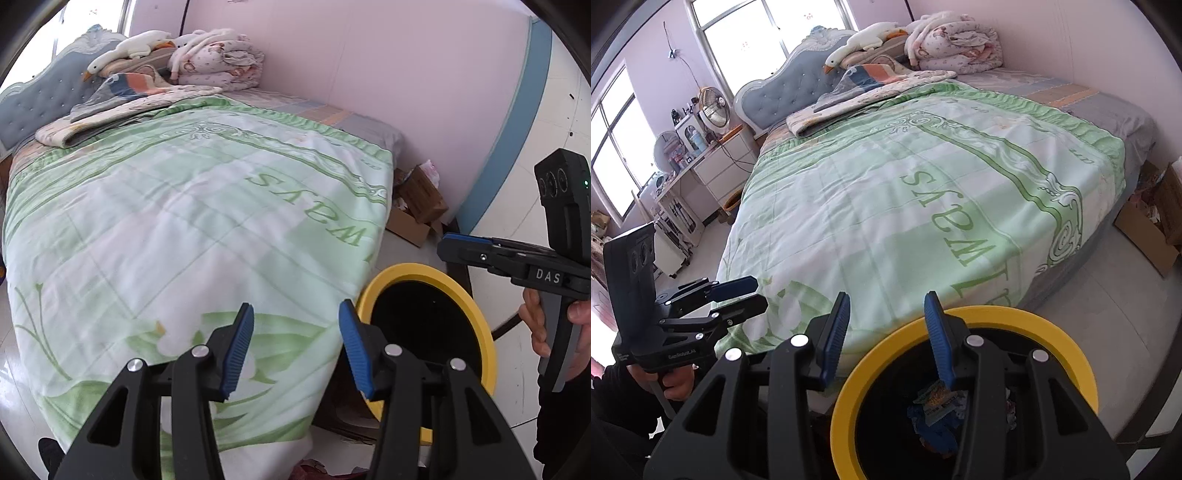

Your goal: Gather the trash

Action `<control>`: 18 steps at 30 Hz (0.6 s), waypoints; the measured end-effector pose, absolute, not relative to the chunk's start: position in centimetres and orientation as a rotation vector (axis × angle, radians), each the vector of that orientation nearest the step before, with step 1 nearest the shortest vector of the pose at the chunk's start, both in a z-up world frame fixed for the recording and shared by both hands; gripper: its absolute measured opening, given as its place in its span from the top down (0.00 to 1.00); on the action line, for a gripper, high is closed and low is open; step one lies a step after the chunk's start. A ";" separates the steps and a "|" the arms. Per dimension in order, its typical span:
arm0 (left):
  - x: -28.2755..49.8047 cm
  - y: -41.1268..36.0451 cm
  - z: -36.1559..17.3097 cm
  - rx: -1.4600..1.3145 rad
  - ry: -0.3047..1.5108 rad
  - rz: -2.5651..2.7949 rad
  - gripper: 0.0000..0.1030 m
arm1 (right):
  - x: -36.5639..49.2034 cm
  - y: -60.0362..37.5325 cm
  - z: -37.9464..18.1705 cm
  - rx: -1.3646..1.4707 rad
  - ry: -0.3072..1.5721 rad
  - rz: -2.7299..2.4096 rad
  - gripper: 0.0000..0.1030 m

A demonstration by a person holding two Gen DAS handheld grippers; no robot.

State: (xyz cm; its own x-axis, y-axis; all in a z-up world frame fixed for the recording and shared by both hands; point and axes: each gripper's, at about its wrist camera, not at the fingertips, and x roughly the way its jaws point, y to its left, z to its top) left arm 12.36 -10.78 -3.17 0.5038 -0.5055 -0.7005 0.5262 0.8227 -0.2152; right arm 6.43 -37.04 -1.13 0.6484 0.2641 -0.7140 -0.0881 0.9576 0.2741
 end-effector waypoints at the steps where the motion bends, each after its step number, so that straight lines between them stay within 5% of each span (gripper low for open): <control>1: 12.5 -10.1 -3.2 0.020 0.833 -0.606 0.56 | 6.9 -36.5 -1.1 0.217 0.846 0.208 0.61; 14: 13.7 -2.5 -3.6 -0.011 0.770 -0.394 0.56 | 11.8 -29.2 -2.9 0.158 0.882 0.255 0.57; 18: 13.7 -0.3 -3.9 -0.042 0.755 -0.334 0.46 | 12.8 -28.3 -3.5 0.175 0.894 0.259 0.53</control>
State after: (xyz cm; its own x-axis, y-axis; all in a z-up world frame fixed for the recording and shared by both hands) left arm 13.67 -0.33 -3.94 0.6779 -0.3124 -0.6655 0.2823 0.9464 -0.1567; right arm 12.81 -28.33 -3.48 0.5980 0.2943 -0.7455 -0.1491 0.9548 0.2573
